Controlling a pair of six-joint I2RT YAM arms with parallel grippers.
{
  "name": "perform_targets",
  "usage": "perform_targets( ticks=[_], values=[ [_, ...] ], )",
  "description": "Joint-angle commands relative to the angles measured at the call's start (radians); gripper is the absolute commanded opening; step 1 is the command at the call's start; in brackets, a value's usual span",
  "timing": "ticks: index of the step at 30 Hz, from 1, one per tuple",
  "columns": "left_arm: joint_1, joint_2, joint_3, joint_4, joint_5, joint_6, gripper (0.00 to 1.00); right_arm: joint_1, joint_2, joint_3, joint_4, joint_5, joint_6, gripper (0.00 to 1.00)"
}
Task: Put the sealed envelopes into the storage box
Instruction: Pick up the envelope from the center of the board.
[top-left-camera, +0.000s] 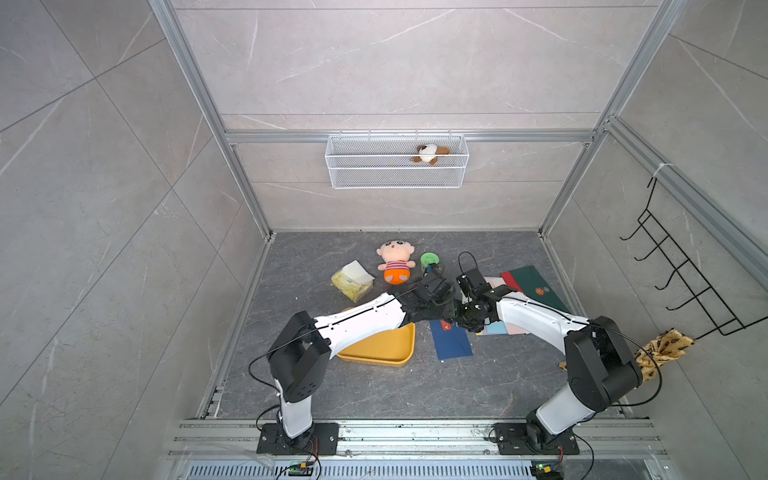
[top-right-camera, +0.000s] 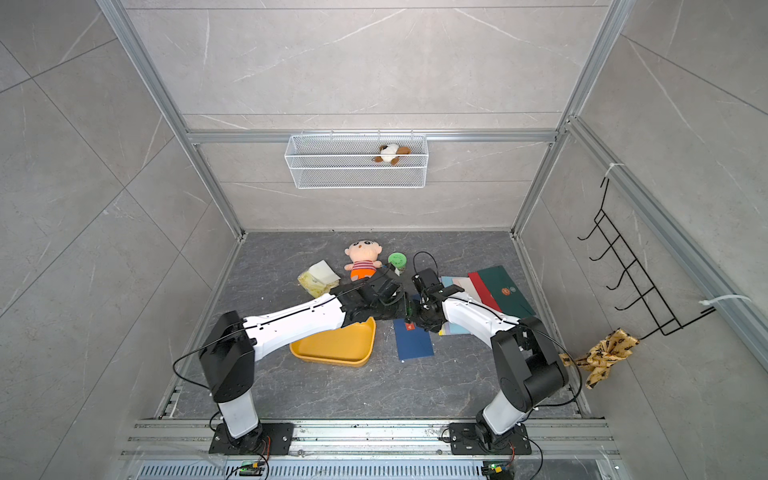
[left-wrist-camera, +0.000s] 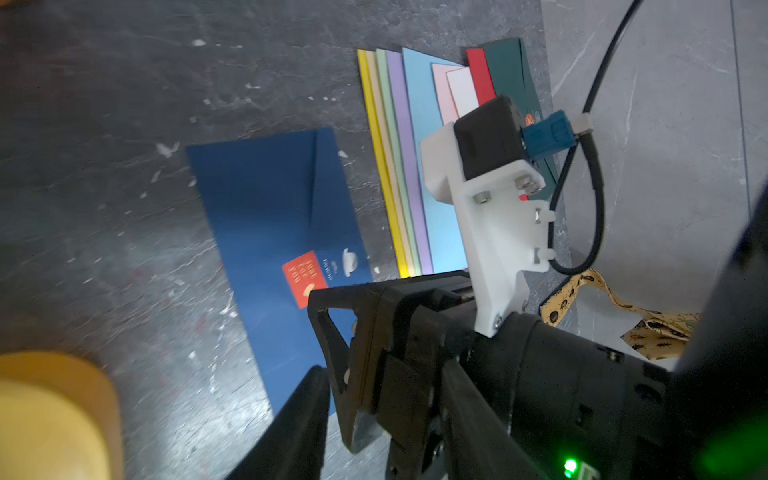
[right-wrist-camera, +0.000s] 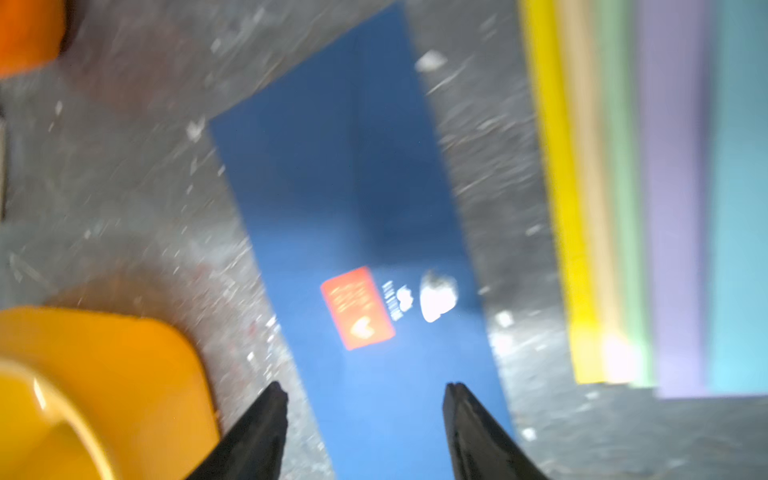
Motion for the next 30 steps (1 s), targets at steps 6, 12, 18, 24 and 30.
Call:
perform_targets(
  ticks=[6,12,18,24,30],
  values=[
    [0.063,0.154,0.078,-0.016,-0.036,-0.018,0.23,-0.099,0.100,0.095,0.075,-0.143,-0.105,0.53],
    [0.076,0.173,0.019,-0.001,-0.069,-0.060,0.19,-0.131,0.210,0.196,0.068,-0.160,-0.148,0.53],
    [0.088,0.151,-0.036,0.015,-0.100,-0.078,0.09,-0.155,0.279,0.253,0.079,-0.174,-0.170,0.53],
    [0.105,0.103,-0.080,0.099,-0.068,-0.067,0.13,-0.159,0.285,0.251,0.100,-0.201,-0.207,0.54],
    [0.135,0.091,-0.042,0.129,-0.023,-0.035,0.25,-0.159,0.243,0.196,0.136,-0.225,-0.235,0.55]
  ],
)
